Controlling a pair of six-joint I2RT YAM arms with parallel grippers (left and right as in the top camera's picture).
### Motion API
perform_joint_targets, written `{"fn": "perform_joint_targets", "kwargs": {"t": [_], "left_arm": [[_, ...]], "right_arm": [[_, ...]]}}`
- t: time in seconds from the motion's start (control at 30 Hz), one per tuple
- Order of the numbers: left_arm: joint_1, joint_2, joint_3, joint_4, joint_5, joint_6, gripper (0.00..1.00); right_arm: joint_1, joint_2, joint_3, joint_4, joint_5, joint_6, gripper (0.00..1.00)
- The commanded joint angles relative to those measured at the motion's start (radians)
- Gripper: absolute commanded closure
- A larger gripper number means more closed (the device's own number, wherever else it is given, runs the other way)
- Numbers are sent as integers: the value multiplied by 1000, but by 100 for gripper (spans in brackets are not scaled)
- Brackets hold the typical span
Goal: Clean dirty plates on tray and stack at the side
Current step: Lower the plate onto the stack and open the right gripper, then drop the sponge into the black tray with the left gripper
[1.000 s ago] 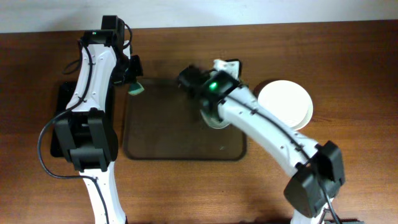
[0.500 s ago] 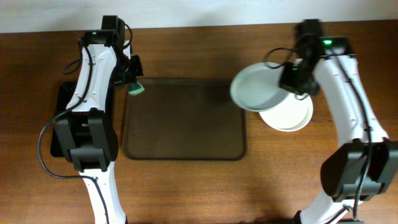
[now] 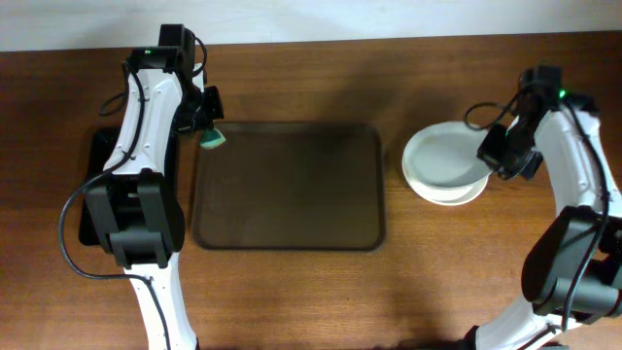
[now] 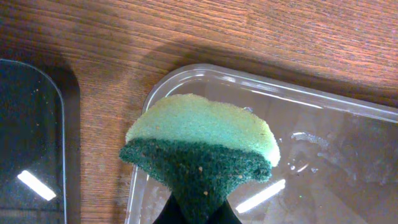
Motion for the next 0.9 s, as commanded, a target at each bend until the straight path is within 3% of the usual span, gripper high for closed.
{"fn": "perform_joint_targets", "kwargs": {"t": [0.0,0.07,0.1,0.13,0.17,0.23,0.27,0.37,0.6,0.87], "left_arm": [[-4,15,13,-3,12,-2,100],[-4,15,13,-3,12,-2,100],[-4,15,13,-4,12,-2,100],[-4,15,13,-4,12,-2,100],[-4,15,13,-5,12,-2,100],[-4,14,14,-7,12,-2,100],[-4,14,15,-8,12,-1,100],[5,1,71,-72,7,69,100],[91,-50,242,-323,-147,70,100],[269,-81,181,-433,-181,70,100]], "right_arm": [[3,-21,-98,69,6,5,96],[3,-21,-130,109,5,5,83],[3,-21,-139,124,1,4,67],[3,-21,-140,129,1,4,60],[5,-21,-139,138,0,4,47],[4,-21,-139,154,-16,-3,29],[4,-21,-139,160,-27,-17,25],[5,-22,-97,132,-98,-62,24],[76,-94,16,36,-175,-83,24],[284,-138,21,81,-175,-81,20]]}}
